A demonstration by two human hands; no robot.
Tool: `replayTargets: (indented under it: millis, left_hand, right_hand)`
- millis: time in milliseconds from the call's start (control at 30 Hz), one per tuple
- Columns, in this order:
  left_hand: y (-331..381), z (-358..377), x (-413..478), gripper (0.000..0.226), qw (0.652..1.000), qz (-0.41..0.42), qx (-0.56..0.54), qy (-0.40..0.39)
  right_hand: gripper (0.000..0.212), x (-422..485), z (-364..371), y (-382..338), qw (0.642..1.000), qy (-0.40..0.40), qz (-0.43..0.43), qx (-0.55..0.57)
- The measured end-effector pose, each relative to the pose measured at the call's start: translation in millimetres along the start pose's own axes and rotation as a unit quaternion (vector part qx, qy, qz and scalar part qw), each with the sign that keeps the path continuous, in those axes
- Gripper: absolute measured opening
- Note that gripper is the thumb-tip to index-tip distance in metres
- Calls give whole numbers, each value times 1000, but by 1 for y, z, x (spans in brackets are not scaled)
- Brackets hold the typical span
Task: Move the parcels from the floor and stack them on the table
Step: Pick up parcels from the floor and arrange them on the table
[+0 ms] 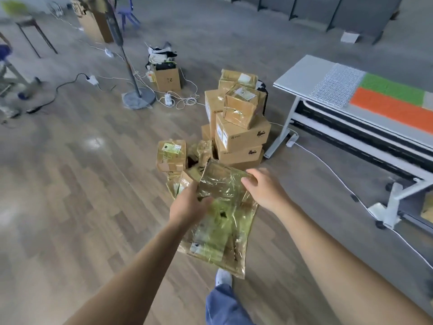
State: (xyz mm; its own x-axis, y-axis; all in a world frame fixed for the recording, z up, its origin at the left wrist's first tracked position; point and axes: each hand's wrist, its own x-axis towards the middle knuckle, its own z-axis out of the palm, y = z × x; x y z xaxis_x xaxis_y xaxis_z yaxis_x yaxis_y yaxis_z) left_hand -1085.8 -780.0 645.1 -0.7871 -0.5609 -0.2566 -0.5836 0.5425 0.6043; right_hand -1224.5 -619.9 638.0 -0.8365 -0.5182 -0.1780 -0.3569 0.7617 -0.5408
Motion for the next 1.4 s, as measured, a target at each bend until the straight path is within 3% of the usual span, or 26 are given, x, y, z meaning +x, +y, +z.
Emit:
replayTargets:
  millis: [200, 400, 667, 867, 1000, 1233, 1400]
  left_hand:
    - [14, -27, 120, 28, 999, 0, 39, 2]
    - [0, -44, 211, 39, 999, -35, 4, 3]
    - [-41, -39, 351, 18, 992, -98, -74, -23]
    - [-65, -29, 423, 22, 974, -181, -138, -7]
    - [-75, -4, 453, 22, 956, -239, -170, 2]
    - [-72, 90, 493, 25, 918, -348, -190, 9]
    - [-57, 181, 519, 38, 865, -445, -225, 65]
  right_hand:
    - [43, 127, -2, -20, 999, -53, -5, -4]
    - [51, 213, 10, -28, 996, -65, 38, 38]
    - [67, 337, 39, -51, 989, -97, 99, 43]
    - [44, 404, 78, -63, 978, -174, 110, 4]
    - [54, 444, 104, -46, 964, -239, 117, -24]
    - [54, 517, 145, 30, 936, -332, 106, -43]
    - [56, 570, 187, 104, 920, -381, 63, -73]
